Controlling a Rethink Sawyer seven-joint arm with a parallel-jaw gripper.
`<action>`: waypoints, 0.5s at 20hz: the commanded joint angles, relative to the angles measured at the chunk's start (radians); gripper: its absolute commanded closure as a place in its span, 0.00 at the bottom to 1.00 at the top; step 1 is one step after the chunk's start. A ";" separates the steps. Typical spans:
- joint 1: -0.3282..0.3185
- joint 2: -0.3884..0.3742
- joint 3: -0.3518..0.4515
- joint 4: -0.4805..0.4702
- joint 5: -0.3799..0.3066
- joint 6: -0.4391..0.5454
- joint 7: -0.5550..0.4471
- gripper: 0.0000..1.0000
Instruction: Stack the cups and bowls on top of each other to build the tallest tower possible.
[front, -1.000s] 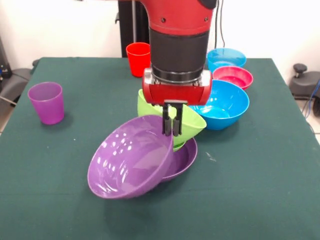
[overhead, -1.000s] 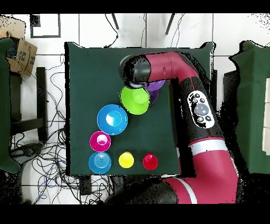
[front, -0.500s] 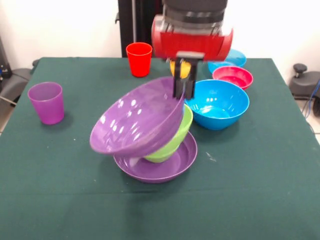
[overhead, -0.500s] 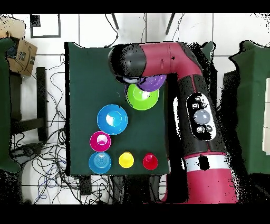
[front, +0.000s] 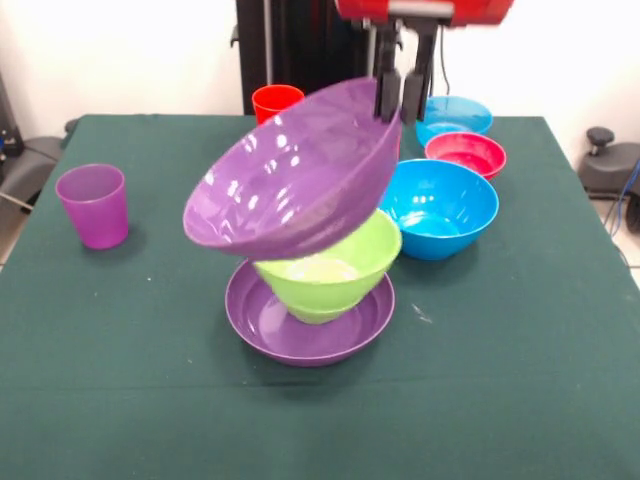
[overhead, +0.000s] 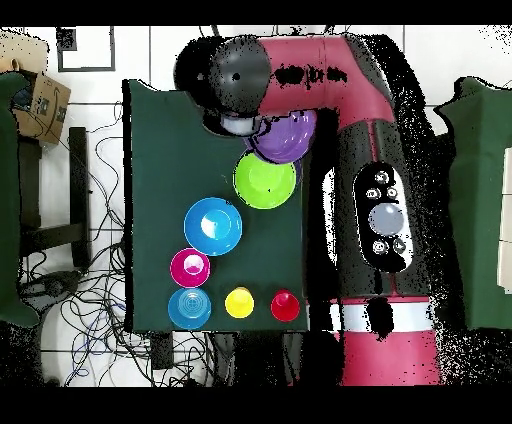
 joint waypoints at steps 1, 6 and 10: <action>0.011 0.072 0.017 -0.274 0.001 0.285 -0.003 1.00; 0.005 0.082 -0.008 -0.186 0.008 0.219 0.021 1.00; -0.014 0.063 -0.038 0.001 0.005 0.026 0.031 1.00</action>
